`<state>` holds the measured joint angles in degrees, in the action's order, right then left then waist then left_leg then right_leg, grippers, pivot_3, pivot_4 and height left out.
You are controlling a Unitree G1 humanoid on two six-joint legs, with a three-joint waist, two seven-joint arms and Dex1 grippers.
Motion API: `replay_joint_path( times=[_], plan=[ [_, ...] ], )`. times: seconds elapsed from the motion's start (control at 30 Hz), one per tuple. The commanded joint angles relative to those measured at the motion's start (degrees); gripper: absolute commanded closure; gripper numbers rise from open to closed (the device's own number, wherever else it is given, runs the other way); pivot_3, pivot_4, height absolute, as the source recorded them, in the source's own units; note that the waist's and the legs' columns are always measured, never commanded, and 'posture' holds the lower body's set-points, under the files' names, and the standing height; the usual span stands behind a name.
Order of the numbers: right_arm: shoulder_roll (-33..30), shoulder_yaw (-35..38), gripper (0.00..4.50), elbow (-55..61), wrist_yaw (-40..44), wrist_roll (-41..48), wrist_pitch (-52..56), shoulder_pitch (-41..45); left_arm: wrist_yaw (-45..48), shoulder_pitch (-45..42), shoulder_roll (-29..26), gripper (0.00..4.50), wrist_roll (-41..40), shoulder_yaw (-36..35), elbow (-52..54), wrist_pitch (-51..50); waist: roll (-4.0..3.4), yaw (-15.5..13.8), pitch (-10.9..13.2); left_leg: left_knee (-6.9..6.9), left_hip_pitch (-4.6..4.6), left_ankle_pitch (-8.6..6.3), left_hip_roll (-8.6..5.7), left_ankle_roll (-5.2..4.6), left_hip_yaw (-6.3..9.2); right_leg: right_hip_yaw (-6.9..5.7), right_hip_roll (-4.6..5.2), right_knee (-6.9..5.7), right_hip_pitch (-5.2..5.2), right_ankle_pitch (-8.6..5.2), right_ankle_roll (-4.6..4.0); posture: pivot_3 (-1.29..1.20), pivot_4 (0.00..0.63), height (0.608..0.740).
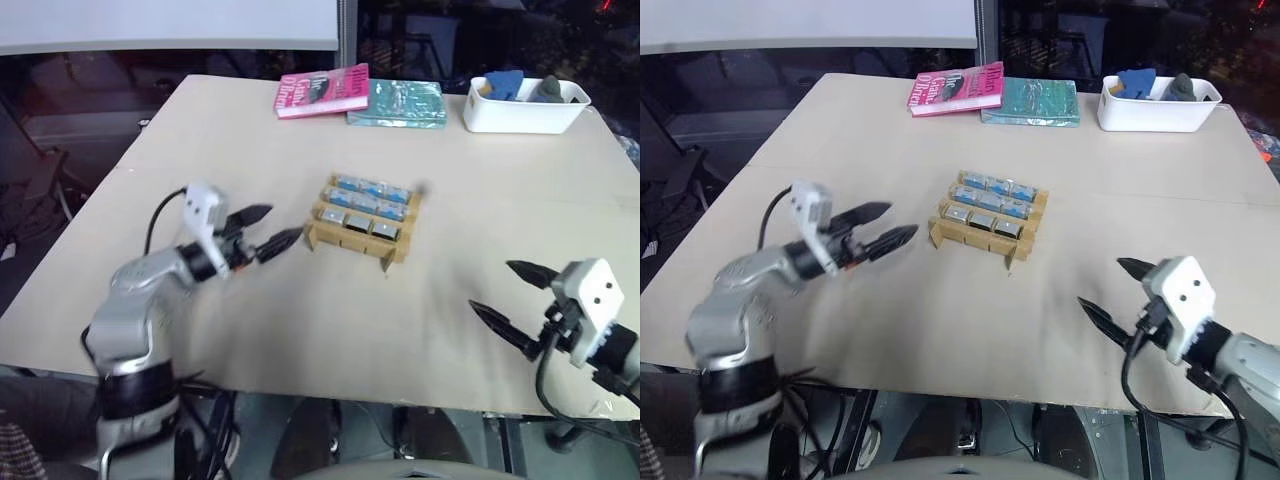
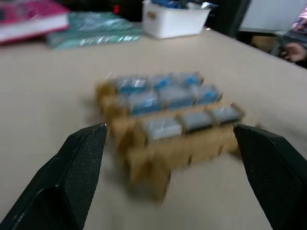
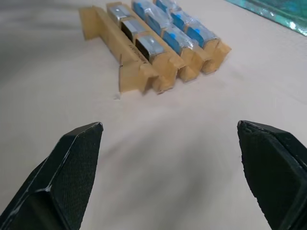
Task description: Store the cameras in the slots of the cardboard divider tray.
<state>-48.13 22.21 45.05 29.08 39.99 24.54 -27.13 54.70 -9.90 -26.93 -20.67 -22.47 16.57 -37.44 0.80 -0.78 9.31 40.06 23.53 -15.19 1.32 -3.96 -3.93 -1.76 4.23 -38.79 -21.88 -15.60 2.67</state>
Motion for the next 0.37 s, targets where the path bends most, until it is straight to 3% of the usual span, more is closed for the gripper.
replay_joint_path(
  times=[0.03,0.17,0.37],
  plan=[
    [2.04,5.8,0.0,0.48,3.14,-2.58,-2.83,-2.6,-0.6,6.5,-1.0,0.09,-2.13,-2.54,3.1,4.92,0.0,-0.06,0.0,0.0,-0.01,0.0,0.0,0.0,0.0,-0.01,0.03,0.0,0.0,-0.01,-0.01,0.0,0.15,0.74],
    [4.72,8.17,0.0,-0.54,6.86,-5.26,-5.55,-5.42,-0.99,12.56,-1.47,0.09,-4.3,-3.23,3.42,6.93,0.01,-0.14,-0.08,-0.01,-0.04,-0.15,0.0,-0.07,0.05,-0.12,0.2,0.02,0.06,-0.13,-0.24,0.0,0.15,0.74],
    [5.79,8.44,0.0,-2.55,9.31,-6.23,-5.61,-4.29,-3.13,12.76,-2.45,0.09,-6.85,-2.54,4.07,8.09,-0.01,-0.01,-0.09,-0.04,-0.03,-0.3,0.0,0.05,0.07,-0.15,0.29,0.09,0.06,-0.14,-0.27,0.0,0.15,0.74]
  ],
)
